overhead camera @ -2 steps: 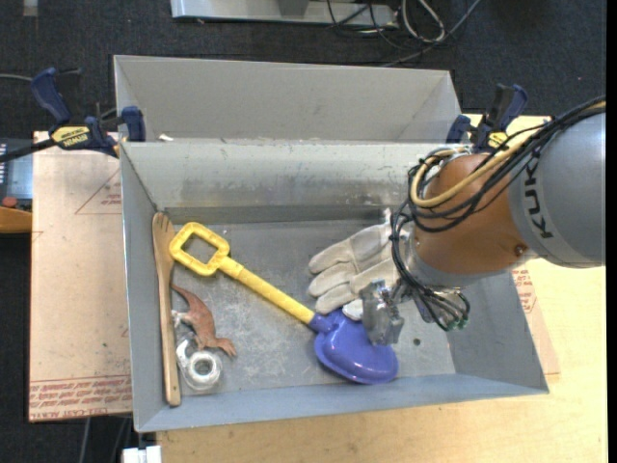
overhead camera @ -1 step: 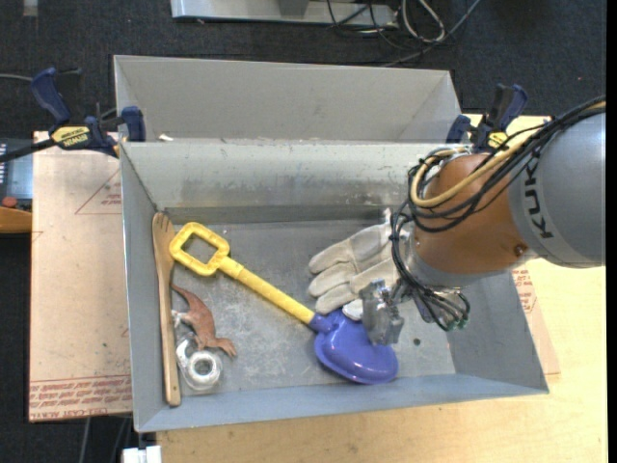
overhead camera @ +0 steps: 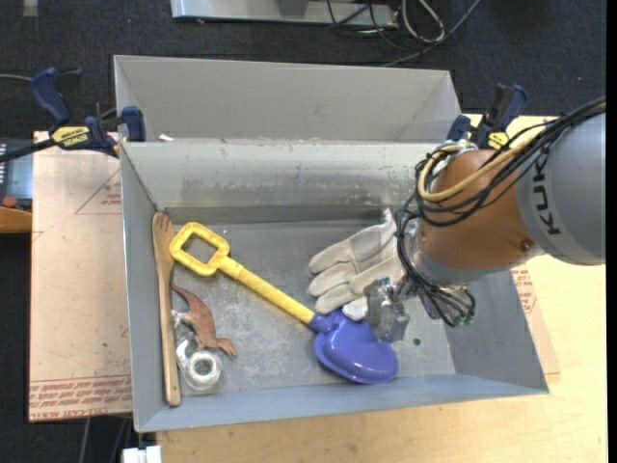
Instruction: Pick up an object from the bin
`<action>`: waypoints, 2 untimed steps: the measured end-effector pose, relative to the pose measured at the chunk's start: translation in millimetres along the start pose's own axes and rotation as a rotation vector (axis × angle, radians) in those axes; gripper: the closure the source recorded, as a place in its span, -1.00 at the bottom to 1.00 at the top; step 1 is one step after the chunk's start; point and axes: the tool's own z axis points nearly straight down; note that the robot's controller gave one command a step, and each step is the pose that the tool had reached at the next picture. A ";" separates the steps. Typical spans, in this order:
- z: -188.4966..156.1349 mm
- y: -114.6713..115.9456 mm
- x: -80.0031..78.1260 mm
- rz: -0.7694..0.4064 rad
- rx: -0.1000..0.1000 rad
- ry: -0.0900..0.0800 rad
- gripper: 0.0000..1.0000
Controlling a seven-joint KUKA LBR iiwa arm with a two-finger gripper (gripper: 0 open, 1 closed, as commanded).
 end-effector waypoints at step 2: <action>-6.9 26.3 1.1 0.230 0.000 -0.007 1.00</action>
Offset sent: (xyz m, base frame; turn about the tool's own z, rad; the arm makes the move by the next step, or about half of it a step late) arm 0.0003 0.0193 -0.0357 -0.0225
